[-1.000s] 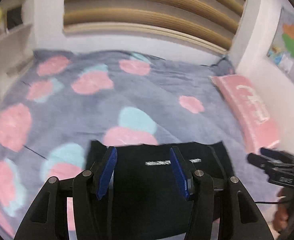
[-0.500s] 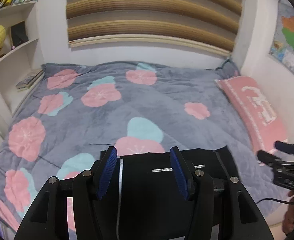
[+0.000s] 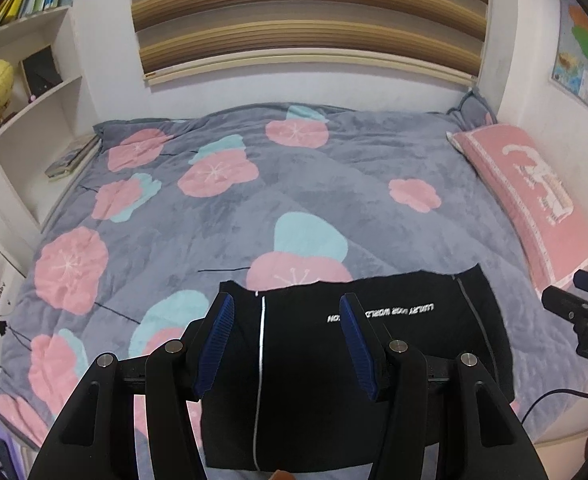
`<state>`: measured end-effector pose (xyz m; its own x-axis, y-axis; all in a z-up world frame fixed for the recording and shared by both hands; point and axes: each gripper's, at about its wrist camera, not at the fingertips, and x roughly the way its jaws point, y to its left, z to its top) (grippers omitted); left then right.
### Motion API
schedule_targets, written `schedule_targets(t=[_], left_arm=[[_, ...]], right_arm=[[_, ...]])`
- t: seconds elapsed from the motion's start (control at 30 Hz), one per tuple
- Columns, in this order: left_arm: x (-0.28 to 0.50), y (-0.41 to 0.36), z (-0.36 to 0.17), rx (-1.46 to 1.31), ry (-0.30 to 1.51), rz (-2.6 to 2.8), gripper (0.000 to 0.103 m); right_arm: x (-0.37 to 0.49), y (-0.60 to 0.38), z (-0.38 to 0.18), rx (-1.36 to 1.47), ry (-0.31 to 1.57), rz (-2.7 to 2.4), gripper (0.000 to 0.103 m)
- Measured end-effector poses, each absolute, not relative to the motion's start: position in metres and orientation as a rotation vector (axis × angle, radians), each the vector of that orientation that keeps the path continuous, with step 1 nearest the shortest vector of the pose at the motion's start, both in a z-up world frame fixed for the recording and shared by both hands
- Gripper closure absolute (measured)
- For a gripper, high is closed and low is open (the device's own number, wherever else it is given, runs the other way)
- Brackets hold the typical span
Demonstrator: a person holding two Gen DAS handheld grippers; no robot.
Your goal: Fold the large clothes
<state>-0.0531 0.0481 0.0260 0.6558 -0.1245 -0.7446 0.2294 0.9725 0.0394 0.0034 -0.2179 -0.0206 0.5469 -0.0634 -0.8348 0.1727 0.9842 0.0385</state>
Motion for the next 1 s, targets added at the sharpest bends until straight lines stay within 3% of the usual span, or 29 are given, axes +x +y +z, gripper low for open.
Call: schedule_targets(t=[0.23, 1.0], left_arm=[[-0.062, 0.03, 0.017, 0.277, 0.812, -0.14, 0.047], [-0.049, 0.022, 0.004, 0.385, 0.858, -0.081, 0.047]], right_arm=[[0.006, -0.222, -0.039, 0.154, 1.028, -0.129, 0.02], [0.027, -0.216, -0.054, 0.145, 1.094, -0.101, 0.02]])
